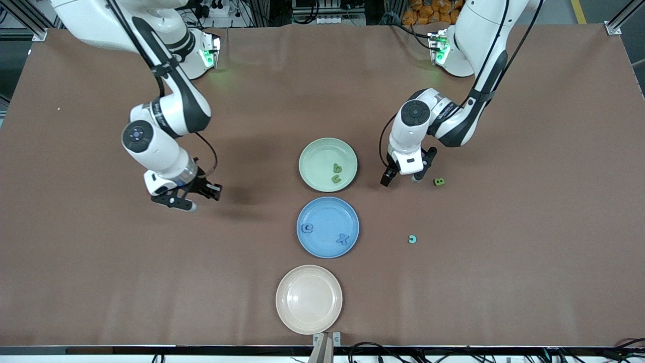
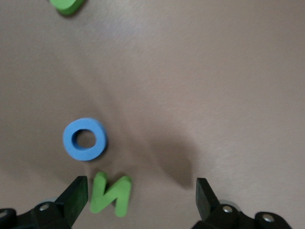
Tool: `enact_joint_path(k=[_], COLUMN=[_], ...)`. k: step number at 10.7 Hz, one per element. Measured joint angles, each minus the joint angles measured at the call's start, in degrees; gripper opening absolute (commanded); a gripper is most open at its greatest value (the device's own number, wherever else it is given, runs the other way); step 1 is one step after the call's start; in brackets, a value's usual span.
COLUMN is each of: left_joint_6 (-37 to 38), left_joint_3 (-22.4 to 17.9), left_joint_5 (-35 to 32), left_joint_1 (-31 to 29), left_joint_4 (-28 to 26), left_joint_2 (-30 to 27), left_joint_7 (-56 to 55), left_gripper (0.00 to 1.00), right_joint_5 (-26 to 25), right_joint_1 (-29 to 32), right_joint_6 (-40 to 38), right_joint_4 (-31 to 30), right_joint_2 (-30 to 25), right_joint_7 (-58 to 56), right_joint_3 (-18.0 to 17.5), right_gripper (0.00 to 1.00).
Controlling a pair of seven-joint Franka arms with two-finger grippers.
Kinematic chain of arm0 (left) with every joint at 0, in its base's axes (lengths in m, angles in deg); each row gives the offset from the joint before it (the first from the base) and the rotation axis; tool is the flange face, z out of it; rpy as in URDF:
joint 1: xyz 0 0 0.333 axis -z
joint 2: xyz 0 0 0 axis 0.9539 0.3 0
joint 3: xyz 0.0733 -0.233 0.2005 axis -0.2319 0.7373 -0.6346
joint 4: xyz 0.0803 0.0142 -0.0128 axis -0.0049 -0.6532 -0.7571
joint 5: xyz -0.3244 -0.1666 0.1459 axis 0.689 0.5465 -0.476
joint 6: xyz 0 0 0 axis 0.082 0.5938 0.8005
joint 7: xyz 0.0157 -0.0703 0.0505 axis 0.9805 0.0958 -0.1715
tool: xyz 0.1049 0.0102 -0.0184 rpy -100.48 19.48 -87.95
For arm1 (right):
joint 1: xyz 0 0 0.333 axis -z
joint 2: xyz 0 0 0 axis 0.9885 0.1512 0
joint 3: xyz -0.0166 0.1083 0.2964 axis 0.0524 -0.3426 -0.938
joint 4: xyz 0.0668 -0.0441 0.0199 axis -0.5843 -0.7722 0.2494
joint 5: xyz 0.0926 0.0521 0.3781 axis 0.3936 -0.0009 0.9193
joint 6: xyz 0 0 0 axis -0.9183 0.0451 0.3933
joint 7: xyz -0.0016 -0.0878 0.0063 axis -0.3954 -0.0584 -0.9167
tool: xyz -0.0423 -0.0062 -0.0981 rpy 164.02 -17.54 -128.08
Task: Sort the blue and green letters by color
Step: 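Carry the blue E to the blue plate while the left gripper grasps N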
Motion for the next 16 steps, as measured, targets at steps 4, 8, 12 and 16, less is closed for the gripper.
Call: enact_joint_path(k=[4, 8, 12, 16], left_joint_6=[-0.45, -0.41, -0.25, -0.31], left_joint_3=[0.24, 0.25, 0.32, 0.34], left_joint_5=[0.0, 0.0, 0.0, 0.0], left_joint_1=[0.33, 0.49, 0.54, 0.6], left_joint_4=[-1.51, -1.71, -1.92, -0.86], left_joint_2=[-0.09, -0.38, -1.92, -3.12], left_joint_7=[-0.02, -0.02, -0.02, 0.52], left_gripper=[1.0, 0.0, 0.0, 0.0], right_joint_5=[0.07, -0.34, -10.33, -11.58], right_joint_1=[-8.3, -15.88, -21.64, -24.46], right_joint_6=[-2.06, -2.21, -2.0, -1.88], right_joint_4=[15.24, 26.23, 34.65, 39.25], right_joint_2=[8.08, 14.3, 23.2, 27.78], right_joint_7=[18.68, 33.07, 47.29, 49.17], right_joint_3=[-0.14, 0.12, 1.14, 2.5], right_gripper=[0.0, 0.0, 0.06, 0.75])
